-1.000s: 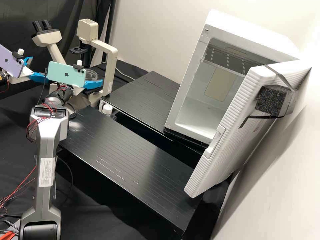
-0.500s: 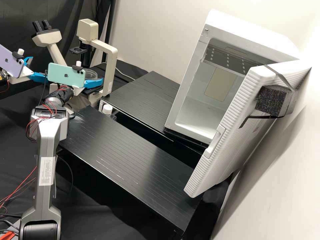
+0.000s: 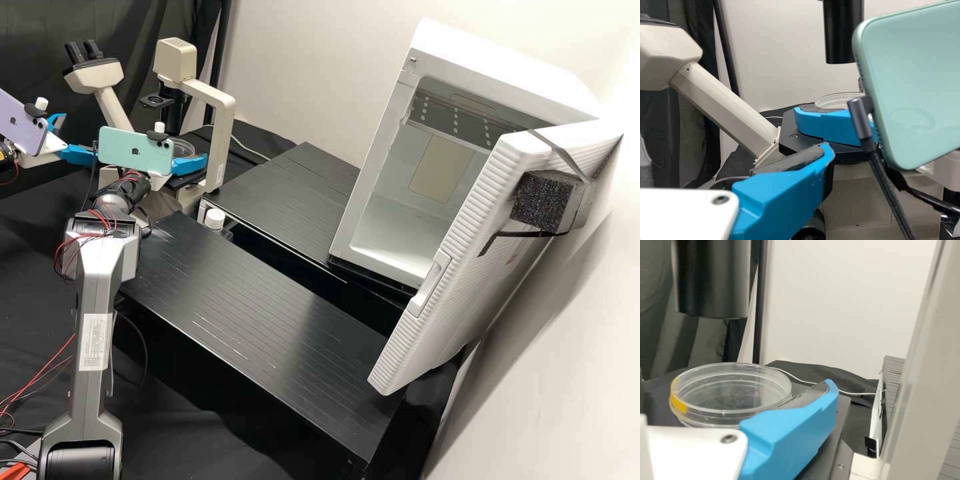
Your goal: Move the petri dish to the bench.
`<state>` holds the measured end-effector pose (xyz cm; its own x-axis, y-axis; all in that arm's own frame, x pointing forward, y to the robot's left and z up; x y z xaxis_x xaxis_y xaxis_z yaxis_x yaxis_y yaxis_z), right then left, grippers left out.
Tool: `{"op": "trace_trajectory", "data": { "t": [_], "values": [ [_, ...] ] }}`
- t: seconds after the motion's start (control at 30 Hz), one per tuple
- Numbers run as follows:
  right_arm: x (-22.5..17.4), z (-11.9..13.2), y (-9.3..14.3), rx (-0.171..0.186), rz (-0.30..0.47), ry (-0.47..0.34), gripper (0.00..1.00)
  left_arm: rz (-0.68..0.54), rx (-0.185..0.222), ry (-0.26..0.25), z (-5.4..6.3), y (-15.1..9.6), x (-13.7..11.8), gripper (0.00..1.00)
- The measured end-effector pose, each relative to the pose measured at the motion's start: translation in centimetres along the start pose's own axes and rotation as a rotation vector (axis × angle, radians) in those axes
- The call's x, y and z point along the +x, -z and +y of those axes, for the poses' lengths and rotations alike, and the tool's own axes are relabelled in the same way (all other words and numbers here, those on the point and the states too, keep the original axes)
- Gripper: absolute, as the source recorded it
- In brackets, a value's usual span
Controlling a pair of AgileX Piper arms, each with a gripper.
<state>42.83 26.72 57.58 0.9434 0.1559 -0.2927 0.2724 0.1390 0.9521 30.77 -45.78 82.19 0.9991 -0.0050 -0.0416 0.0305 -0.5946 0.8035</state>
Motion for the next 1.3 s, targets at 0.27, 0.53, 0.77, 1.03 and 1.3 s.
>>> {"op": "trace_trajectory", "data": {
  "t": [0.27, 0.53, 0.77, 1.03, 1.3],
  "values": [
    [0.16, 0.1, -0.26, 0.0, -0.006, 0.004, 0.0, 0.0, 0.0, 0.0, 0.0, 0.0, 0.0, 1.0],
    [0.24, 0.23, -0.31, 0.003, -0.015, 0.008, 0.0, 0.0, 0.0, 0.0, 0.0, 0.0, 0.0, 1.0],
    [0.25, 0.25, -0.37, 0.0, -0.018, 0.008, 0.0, 0.0, 0.0, 0.0, 0.0, 0.0, 0.0, 1.0],
    [0.25, 0.25, -0.38, 0.0, -0.02, 0.008, 0.0, 0.0, 0.0, 0.0, 0.0, 0.0, 0.0, 1.0],
    [0.28, 0.31, -0.42, 0.006, -0.019, 0.007, 0.0, 0.0, 0.0, 0.0, 0.0, 0.0, 0.0, 1.0]
  ]
}}
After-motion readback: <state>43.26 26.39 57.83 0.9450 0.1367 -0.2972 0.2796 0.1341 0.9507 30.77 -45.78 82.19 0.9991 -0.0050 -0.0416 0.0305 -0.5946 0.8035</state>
